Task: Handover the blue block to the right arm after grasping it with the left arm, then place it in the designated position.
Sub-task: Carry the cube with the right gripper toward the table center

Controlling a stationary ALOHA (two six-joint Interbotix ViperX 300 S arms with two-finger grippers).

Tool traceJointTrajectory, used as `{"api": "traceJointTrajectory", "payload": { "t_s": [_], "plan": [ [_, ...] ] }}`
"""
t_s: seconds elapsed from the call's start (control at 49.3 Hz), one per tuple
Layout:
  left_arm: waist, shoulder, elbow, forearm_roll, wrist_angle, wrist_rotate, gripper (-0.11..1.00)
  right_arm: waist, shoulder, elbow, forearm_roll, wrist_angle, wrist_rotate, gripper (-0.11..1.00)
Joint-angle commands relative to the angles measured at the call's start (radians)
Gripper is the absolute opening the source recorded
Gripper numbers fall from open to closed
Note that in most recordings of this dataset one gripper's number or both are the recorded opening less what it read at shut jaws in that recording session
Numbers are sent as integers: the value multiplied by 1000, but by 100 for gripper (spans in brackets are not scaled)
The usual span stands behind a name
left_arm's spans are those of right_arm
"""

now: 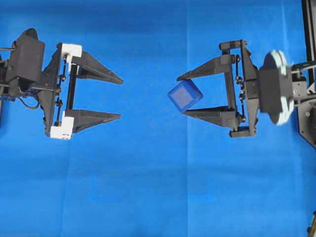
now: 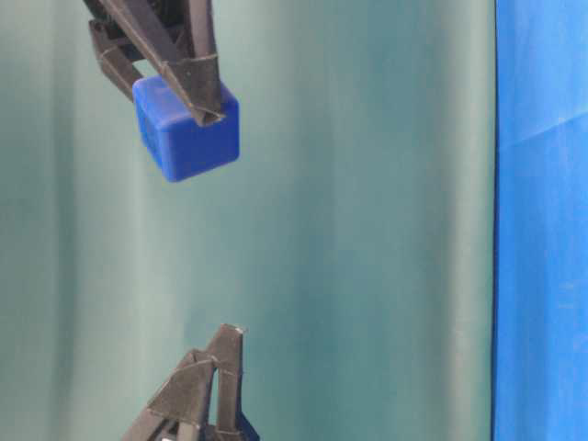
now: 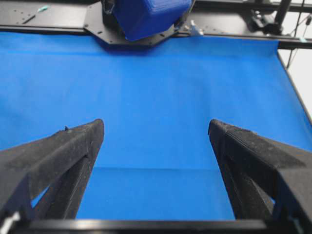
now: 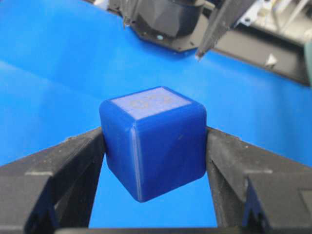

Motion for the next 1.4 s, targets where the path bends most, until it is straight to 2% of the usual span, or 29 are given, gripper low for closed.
{"api": "traceJointTrajectory", "payload": {
  "t_s": [0.0,0.182,1.379],
  "plan": [
    [5,-12,-12,2,-5,3,93,3,-18,-26,3,9,41,54],
    [5,-12,-12,2,-6,5,93,6,-26,-26,3,29,94,54],
    [5,-12,-14,2,-5,3,93,8,-28,-31,5,43,97,54]
  ]
}}
